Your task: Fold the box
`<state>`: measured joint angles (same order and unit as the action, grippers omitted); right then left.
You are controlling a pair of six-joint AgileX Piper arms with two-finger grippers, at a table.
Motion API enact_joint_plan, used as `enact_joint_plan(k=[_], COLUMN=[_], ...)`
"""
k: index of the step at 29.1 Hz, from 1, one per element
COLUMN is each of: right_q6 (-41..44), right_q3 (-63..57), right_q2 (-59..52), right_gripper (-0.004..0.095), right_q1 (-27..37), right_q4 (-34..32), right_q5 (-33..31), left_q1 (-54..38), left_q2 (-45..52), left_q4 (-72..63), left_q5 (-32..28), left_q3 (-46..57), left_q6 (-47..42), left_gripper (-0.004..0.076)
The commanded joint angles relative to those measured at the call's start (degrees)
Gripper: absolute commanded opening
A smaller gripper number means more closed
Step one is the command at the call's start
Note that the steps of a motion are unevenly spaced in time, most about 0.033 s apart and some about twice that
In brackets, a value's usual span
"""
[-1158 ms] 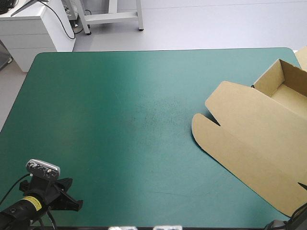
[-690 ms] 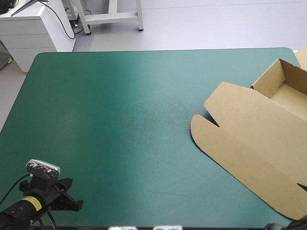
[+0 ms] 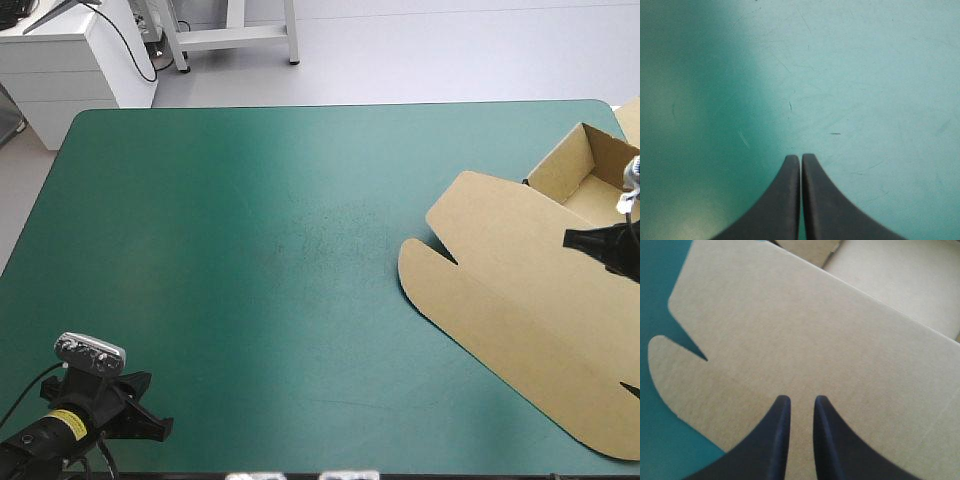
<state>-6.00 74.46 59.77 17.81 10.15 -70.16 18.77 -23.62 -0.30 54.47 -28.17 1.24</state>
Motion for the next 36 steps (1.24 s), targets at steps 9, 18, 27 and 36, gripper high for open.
enact_joint_plan(k=[9,18,27,36], right_q6=[-0.9,-2.6,-5.7,-7.7], right_q3=[-10.1,-26.4,-38.6,-45.5], right_q2=[-15.0,-27.6,-38.3,-45.3], right_gripper=[0.0141,0.0135,-0.0022,-0.0021], right_q1=[-9.6,-10.0,-12.4,-12.4], right_q4=[-2.2,-1.9,-1.8,1.9], right_q5=[2.9,7.0,8.7,12.1], left_q1=[0.2,0.2,0.2,0.2], left_q2=[-0.5,-0.5,-0.5,-0.5], left_q4=[-0.6,-0.6,-0.6,-0.9], left_q5=[-2.9,-2.9,-2.9,-2.8], left_q3=[-1.3,-1.3,-1.3,-1.3], left_q6=[-0.1,-0.1,-0.1,-0.1], left_gripper=[-0.0008,-0.0008,-0.0008,-0.0008])
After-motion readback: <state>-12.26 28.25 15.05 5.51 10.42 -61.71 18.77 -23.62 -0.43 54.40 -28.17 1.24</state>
